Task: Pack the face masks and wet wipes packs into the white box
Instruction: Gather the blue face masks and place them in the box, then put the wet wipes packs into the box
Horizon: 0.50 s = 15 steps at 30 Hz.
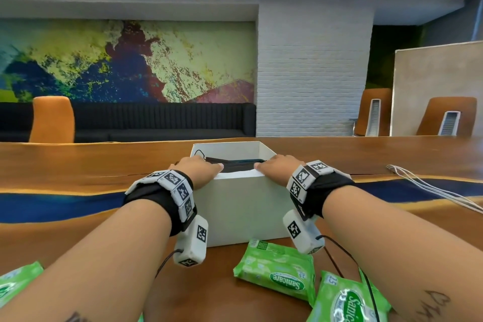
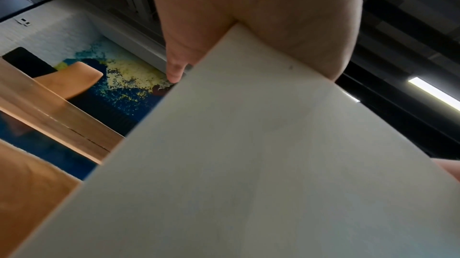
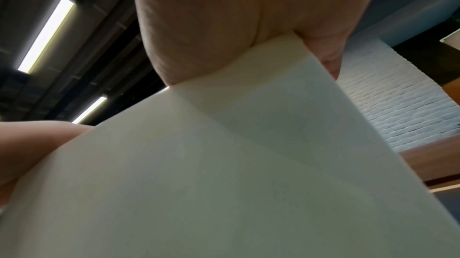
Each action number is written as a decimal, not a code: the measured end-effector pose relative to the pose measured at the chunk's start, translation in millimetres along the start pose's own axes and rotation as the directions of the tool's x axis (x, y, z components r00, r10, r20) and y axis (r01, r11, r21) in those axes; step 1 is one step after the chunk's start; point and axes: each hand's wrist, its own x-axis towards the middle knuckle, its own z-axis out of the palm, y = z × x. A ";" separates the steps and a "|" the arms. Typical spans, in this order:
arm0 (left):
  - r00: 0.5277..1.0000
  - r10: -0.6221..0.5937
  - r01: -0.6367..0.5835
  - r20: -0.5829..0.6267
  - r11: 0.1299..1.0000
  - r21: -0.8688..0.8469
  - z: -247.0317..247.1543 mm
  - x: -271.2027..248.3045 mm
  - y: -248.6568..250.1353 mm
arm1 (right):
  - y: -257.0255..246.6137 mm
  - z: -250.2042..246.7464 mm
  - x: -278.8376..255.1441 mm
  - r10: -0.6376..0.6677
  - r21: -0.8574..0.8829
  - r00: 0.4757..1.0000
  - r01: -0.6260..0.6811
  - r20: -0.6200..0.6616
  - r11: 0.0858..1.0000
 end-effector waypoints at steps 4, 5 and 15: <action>0.997 0.054 -0.053 -0.050 0.998 0.029 -1.8 -9.2 0.7 | 1.8 4.5 0.1 -0.008 0.047 0.999 0.010 -0.042 0.999; 0.995 0.077 -0.075 -0.057 0.997 0.031 -2.2 -13.0 0.8 | 2.4 5.0 -1.1 -0.015 0.047 0.999 0.018 -0.052 0.999; 0.959 0.192 -0.265 -0.209 0.869 -0.417 -23.5 -58.7 -10.2 | 17.7 -12.9 -33.1 -0.143 0.381 0.948 0.248 -0.284 0.891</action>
